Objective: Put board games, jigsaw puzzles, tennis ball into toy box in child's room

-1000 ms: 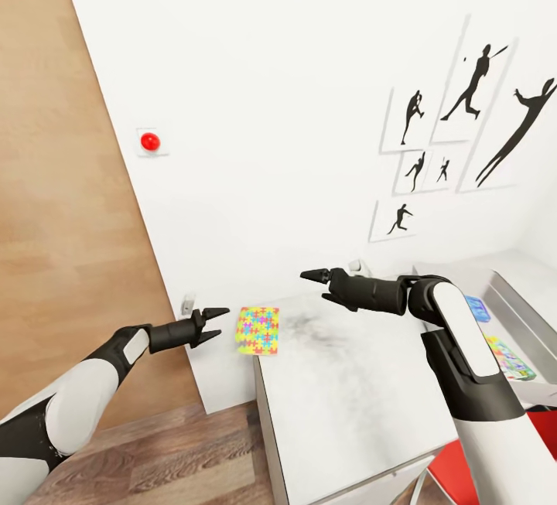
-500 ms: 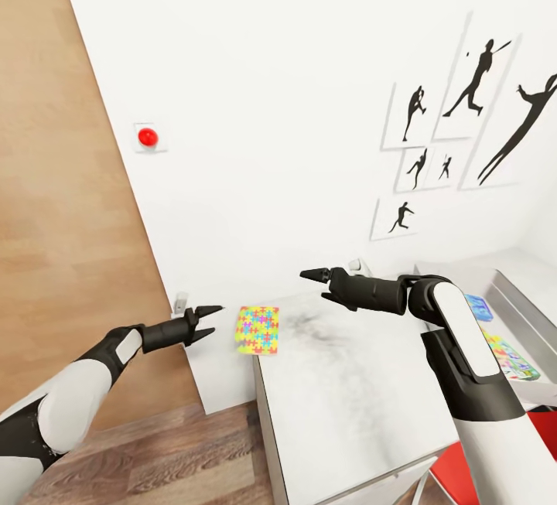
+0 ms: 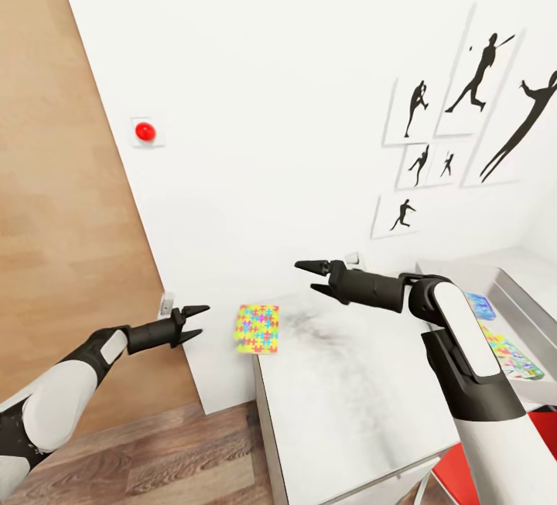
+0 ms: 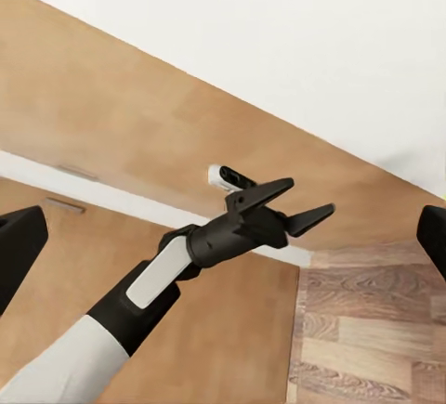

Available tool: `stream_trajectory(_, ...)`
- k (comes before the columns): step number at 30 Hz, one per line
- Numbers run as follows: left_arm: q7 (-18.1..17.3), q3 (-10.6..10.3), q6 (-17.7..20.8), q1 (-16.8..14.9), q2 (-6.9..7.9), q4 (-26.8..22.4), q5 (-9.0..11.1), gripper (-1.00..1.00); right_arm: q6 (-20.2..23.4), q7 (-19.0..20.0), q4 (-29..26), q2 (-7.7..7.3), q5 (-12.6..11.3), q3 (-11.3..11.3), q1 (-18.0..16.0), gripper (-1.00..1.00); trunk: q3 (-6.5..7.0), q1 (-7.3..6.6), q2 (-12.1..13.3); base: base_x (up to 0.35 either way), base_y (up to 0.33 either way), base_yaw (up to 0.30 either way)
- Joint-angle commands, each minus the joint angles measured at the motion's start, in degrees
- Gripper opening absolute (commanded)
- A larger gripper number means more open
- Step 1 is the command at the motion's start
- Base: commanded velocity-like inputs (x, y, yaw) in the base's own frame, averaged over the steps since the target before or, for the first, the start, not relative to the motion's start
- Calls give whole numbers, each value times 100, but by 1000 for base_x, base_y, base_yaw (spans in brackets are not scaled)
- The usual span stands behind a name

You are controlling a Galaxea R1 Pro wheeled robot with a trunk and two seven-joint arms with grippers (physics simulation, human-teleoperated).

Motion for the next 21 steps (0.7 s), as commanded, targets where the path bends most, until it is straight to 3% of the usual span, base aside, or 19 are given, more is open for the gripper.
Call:
stream_trajectory(1,15,28,41,-5,-4,-1,-14,100,0,-16,-4,-6,-58,3,-6,100,-27,24,-49,0,0,0)
stream_trajectory(5,127,32,20,-5,-41,0,-14,100,0,52,-4,-4,-65,21,10,100,-99,112,-210,0,0,0)
stream_trajectory(11,245,34,-75,-5,-131,0,-9,100,0,310,-4,-14,-60,113,452,100,-207,244,-450,0,0,0)
stream_trajectory(15,255,34,-94,-5,-141,0,-6,100,0,928,-4,-59,-59,140,712,100,-278,331,-611,0,0,0)
stream_trajectory(21,254,34,-100,-5,-142,0,-6,100,0,1625,-4,-80,-27,130,1426,100,-386,463,-851,0,0,0)
